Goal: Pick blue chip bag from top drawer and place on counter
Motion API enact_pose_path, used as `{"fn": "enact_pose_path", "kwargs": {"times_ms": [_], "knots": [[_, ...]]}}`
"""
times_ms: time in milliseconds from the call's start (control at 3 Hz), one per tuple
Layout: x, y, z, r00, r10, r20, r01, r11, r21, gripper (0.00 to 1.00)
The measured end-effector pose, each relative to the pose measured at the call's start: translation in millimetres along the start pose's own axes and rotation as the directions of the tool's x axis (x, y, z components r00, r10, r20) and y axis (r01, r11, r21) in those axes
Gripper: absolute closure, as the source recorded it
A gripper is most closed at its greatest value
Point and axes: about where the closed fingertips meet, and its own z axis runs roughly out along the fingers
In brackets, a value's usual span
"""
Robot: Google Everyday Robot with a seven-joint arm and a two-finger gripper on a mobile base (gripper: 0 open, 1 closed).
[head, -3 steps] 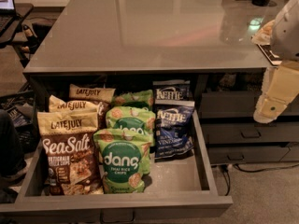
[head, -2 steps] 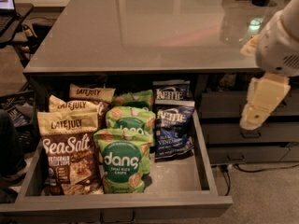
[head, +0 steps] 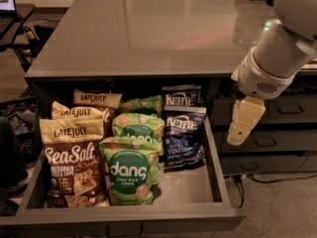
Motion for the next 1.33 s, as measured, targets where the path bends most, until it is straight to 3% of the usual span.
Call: {"fn": "enact_pose_path", "kwargs": {"times_ms": [333,667,1000,1333], "knots": [[0,0,0,1.000,0.000,0.000,0.000,1.0000,0.000,0.00],[-11,-15,32,0.999,0.021,0.041,-0.020,0.9994,-0.028,0.00],[-25,-43,98,0.991,0.114,0.065,-0.107,0.9886,-0.105,0.00],[-26,-43,101,0.991,0.118,0.064,-0.111,0.9878,-0.110,0.00]]}}
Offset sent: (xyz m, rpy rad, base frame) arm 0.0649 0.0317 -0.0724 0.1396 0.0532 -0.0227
